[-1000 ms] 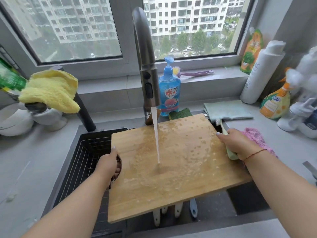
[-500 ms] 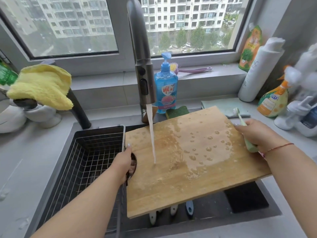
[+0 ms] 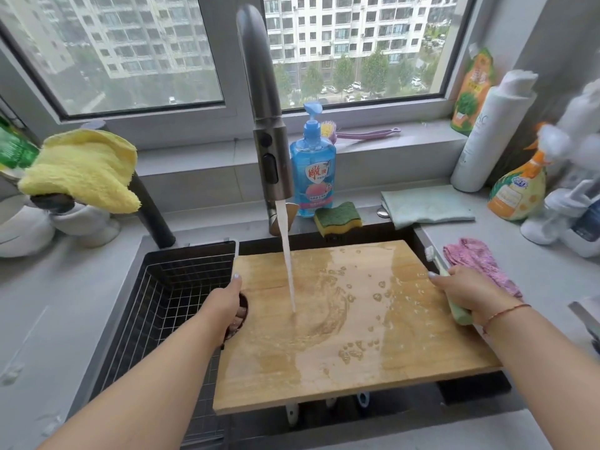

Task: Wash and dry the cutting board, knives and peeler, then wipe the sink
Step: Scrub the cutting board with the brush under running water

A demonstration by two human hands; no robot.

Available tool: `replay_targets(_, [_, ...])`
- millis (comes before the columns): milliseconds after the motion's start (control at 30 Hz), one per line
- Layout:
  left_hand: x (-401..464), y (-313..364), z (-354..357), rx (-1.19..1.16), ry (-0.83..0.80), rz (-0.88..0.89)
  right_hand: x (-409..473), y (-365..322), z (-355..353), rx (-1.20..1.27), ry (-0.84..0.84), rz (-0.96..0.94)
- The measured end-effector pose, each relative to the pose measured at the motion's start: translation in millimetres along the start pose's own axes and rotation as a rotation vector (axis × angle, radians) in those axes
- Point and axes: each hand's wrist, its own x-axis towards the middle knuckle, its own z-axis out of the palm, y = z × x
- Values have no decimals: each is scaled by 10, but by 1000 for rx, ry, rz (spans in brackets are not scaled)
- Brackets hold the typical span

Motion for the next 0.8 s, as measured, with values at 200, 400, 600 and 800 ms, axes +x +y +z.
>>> replay_targets(200, [-39,130,-103,14,26,54,30,-13,205,9,-91,52])
replay_targets(400, [-10,222,-249,64,93,120,60,-46,455,135,-176,94])
replay_targets(600, [-20,202,-338,45,101,128,56,-119,590,293,-214,75])
replay_targets(800, [48,111,-310,-38,91,115,93,-210,649,299,-182,47])
